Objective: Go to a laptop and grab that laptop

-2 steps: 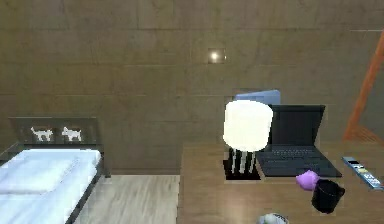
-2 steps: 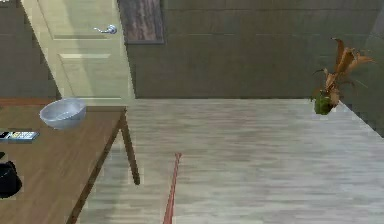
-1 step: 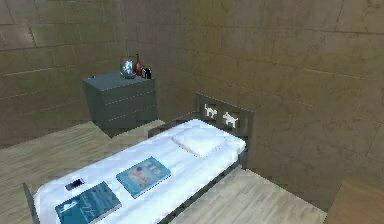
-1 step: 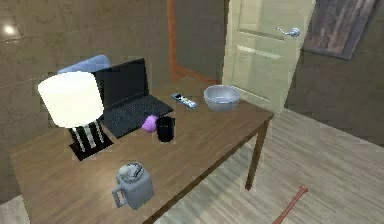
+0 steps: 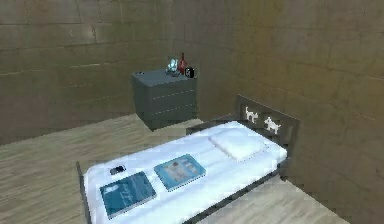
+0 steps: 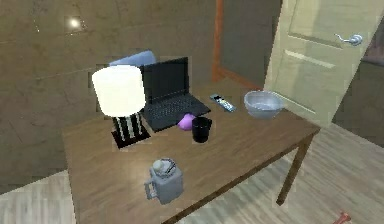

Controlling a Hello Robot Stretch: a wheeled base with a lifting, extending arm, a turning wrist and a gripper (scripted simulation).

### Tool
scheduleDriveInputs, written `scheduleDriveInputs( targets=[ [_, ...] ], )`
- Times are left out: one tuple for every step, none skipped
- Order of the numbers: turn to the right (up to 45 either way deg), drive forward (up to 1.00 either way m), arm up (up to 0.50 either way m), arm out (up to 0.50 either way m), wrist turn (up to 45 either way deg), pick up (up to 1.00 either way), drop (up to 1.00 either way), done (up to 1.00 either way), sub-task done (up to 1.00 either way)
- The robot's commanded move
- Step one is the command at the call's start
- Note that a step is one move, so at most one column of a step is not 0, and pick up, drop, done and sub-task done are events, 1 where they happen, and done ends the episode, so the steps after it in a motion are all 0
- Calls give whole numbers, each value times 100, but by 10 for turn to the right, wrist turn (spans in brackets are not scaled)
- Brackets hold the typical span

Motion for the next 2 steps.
scheduleDriveInputs(
  targets=[
    [60,0,0,0,0,0,0,0,0],
    [0,30,0,0,0,0,0,0,0]
  ],
)
